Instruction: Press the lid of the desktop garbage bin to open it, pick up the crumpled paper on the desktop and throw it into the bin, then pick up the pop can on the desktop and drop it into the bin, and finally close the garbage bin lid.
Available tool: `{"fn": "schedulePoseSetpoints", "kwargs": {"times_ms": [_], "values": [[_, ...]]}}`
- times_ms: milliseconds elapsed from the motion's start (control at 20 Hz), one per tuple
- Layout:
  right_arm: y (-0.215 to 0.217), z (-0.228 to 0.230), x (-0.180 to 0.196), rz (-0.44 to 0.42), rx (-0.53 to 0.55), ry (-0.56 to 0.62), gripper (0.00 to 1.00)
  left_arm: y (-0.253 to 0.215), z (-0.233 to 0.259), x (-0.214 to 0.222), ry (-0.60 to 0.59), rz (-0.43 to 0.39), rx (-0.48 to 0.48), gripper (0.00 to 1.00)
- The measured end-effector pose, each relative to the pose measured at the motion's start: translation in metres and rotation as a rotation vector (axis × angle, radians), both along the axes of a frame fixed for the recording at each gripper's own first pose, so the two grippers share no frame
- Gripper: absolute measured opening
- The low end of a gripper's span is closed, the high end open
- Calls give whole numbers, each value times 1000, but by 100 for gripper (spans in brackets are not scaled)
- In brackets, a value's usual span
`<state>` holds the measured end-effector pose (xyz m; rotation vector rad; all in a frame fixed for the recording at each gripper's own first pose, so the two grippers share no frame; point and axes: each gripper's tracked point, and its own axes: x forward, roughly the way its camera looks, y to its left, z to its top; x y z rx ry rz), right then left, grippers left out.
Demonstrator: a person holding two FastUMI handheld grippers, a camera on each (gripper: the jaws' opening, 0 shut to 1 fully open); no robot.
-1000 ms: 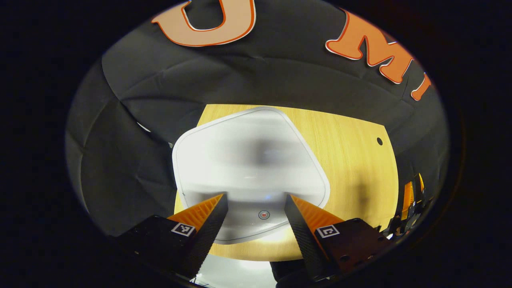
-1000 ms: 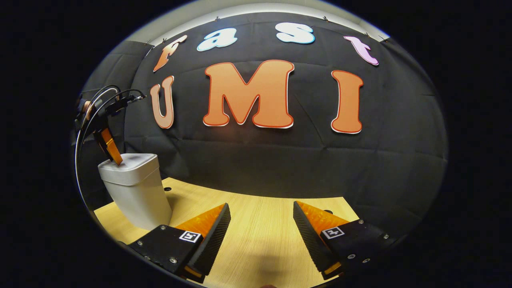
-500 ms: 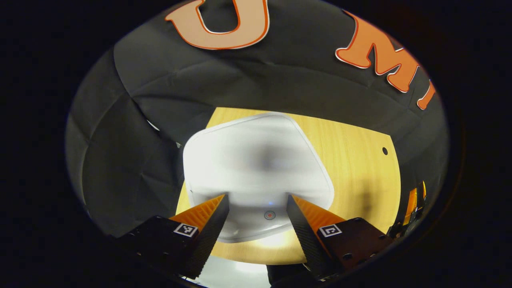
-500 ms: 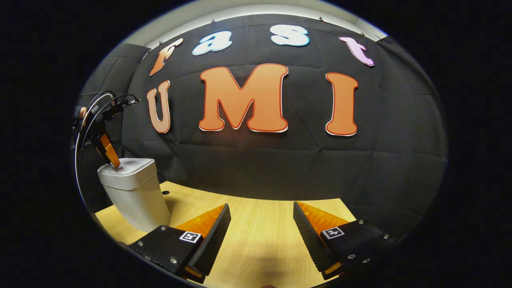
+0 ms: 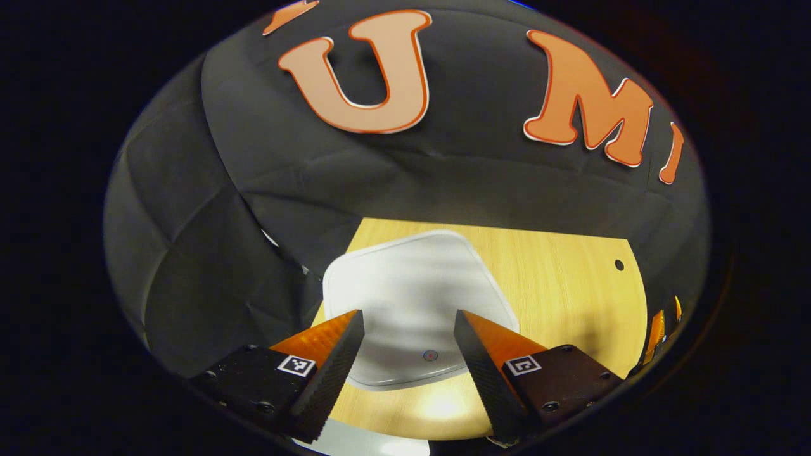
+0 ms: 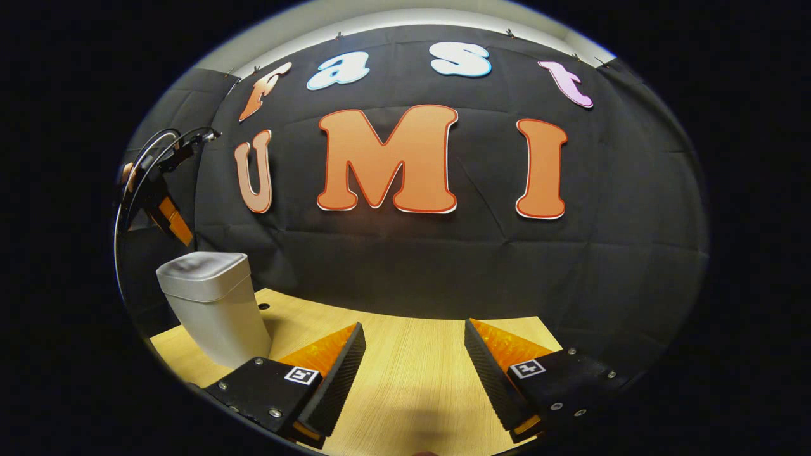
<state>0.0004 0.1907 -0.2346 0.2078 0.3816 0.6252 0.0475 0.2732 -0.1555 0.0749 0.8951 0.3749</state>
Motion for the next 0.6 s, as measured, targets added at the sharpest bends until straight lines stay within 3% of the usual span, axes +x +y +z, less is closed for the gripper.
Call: {"fn": "schedulePoseSetpoints", "kwargs": {"times_ms": [150,600], "values": [[0,4,0,-1,6,-5,93,-10,25,3,-102,-20,47,93],[-1,38,-2,-18,51,-25,93,-92,84,12,-447,-70,-31,93]]}}
